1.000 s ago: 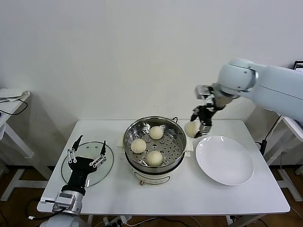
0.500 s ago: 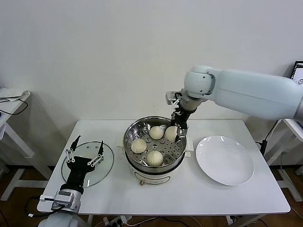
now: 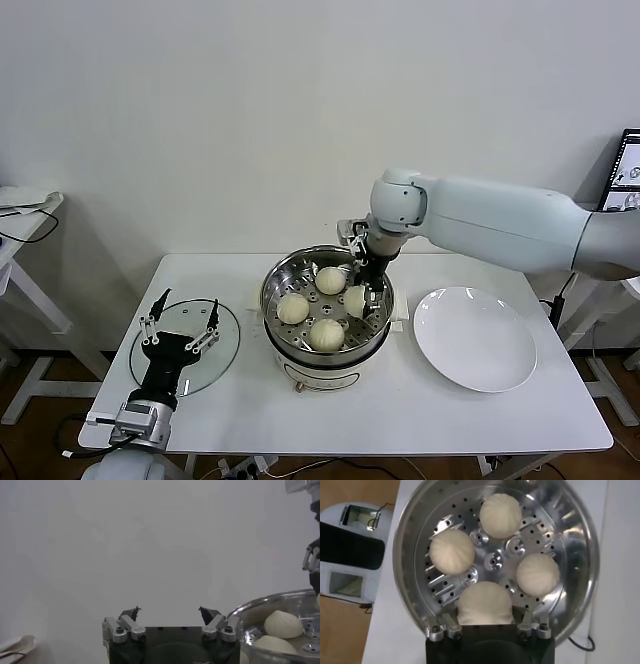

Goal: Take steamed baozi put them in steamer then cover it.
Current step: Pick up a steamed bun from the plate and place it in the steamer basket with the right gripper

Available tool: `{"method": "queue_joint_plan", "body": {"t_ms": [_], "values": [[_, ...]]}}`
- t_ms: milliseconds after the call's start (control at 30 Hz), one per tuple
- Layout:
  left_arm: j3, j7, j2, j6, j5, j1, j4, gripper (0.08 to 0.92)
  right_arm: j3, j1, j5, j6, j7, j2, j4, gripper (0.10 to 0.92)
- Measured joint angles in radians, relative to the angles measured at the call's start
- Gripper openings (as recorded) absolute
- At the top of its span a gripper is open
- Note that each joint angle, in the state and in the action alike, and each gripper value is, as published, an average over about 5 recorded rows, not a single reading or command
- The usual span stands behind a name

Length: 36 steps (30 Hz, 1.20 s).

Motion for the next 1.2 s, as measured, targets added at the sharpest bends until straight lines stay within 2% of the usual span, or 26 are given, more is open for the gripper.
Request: {"method": "queue_joint_plan", "body": {"t_ms": [633, 867, 1200], "values": [[0.005, 0.000, -0.003, -0.001, 0.001, 0.002, -0.001, 0.823, 0.034, -0.062, -0.061, -0.002, -0.006, 0.008, -0.032, 0.719], [0.007, 0.000, -0.004, -0.001, 0.003, 0.003, 0.000, 0.823, 0.049, -0.072, -0.061, -0.001, -0.007, 0.001, -0.032, 0.811], [0.002, 0.008, -0.002, 0.004, 0.004, 0.006, -0.002, 0.823, 0.108, -0.034, -0.029, 0.023, -0.041, -0.070, -0.003, 0.823]]}}
